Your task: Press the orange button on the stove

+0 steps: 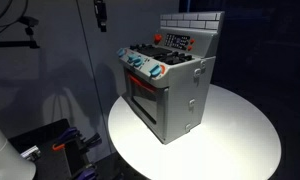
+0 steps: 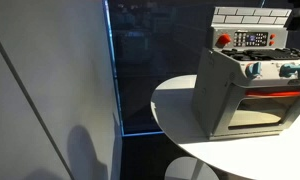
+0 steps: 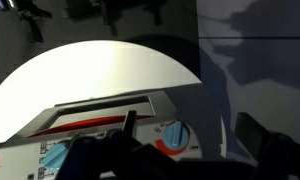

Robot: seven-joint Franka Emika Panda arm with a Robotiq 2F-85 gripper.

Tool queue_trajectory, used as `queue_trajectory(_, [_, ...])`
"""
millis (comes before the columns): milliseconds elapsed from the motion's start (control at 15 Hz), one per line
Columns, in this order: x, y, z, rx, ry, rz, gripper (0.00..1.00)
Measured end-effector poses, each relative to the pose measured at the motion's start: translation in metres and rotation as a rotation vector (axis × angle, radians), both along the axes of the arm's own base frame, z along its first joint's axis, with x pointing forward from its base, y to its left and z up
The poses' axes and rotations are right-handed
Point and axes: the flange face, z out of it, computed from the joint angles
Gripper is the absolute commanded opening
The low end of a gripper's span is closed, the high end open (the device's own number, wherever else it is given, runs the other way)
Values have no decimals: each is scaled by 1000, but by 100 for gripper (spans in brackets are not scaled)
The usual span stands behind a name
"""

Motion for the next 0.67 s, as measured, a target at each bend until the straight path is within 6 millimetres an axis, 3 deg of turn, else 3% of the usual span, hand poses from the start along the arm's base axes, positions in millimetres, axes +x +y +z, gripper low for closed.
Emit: queue_trajectory(667, [3,-3,0,-14,-11,-2,100])
